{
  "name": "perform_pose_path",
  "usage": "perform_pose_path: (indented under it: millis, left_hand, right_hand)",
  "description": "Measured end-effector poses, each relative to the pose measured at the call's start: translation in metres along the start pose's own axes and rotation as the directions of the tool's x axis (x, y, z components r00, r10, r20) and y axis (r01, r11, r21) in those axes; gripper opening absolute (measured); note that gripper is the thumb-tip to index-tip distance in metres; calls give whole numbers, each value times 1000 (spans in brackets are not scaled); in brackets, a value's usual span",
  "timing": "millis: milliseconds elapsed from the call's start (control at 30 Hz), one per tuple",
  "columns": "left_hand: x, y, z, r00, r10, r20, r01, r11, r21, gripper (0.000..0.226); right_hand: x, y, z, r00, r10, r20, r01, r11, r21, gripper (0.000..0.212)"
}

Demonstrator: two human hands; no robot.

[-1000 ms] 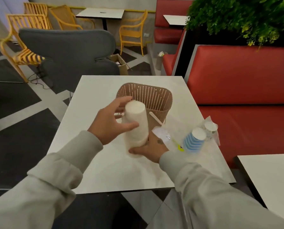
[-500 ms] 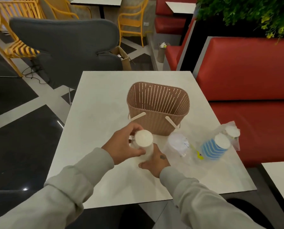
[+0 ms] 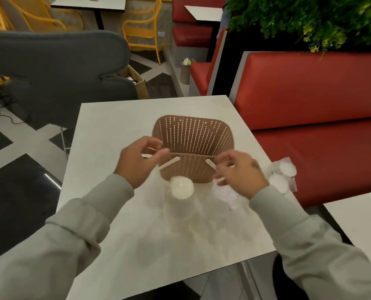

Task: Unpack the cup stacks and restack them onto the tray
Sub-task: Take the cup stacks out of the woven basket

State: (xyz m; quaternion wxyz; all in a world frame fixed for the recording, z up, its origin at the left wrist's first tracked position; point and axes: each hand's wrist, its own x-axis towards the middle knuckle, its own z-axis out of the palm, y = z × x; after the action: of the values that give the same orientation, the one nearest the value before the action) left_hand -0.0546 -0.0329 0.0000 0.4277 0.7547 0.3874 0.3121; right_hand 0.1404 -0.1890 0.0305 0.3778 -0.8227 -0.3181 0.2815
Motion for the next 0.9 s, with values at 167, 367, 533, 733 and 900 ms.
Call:
perform_pose_path:
  millis: [167, 367, 533, 733, 900]
  left_hand:
    - [29, -16, -1, 998, -16, -61, 30, 974, 225, 28]
    - [31, -26, 1, 991, -131, -4, 129, 965, 230, 34]
    - [24, -26, 2, 990, -141, -8, 140, 972, 191, 37]
    - [26, -27, -1, 985, -166, -36, 170, 968, 185, 37]
    - [19, -27, -3, 993, -108, -42, 114, 976, 184, 40]
  right_hand:
    - [31, -3, -23, 967, 28, -255, -52, 995, -88, 36]
    - [41, 0, -11, 984, 116, -132, -134, 981, -140, 47]
    - [50, -3, 0, 982, 124, -139, -144, 980, -139, 51]
    - [66, -9, 2, 990, 101, -98, -115, 982, -148, 53]
    - [69, 0, 0, 995, 94, -45, -100, 985, -143, 56]
